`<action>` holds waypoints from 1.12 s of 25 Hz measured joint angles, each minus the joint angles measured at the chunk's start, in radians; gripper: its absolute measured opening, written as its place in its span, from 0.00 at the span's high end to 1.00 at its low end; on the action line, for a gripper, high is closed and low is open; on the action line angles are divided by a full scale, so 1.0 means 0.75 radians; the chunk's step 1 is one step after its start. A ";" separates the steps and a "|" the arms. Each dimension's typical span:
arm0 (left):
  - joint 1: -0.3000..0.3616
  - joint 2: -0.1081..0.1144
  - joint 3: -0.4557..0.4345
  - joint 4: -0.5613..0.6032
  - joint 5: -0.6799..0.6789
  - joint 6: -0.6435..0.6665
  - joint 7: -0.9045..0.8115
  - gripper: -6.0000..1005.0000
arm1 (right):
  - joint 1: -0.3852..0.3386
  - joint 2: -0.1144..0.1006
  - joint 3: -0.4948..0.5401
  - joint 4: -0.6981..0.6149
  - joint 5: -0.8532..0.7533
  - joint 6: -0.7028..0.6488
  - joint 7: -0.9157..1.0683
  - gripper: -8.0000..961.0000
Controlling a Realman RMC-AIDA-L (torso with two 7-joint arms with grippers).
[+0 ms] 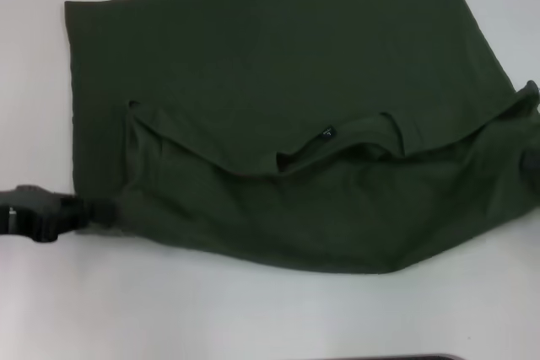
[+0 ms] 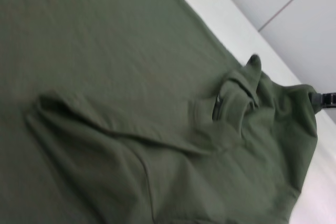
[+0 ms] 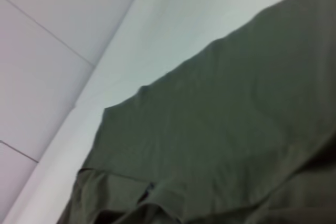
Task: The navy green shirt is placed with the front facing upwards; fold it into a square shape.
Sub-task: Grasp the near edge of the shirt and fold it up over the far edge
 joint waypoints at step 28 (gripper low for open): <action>-0.022 0.052 -0.256 0.011 -0.363 -0.036 0.010 0.99 | 0.378 -0.075 0.002 -0.055 0.085 -0.114 0.195 0.95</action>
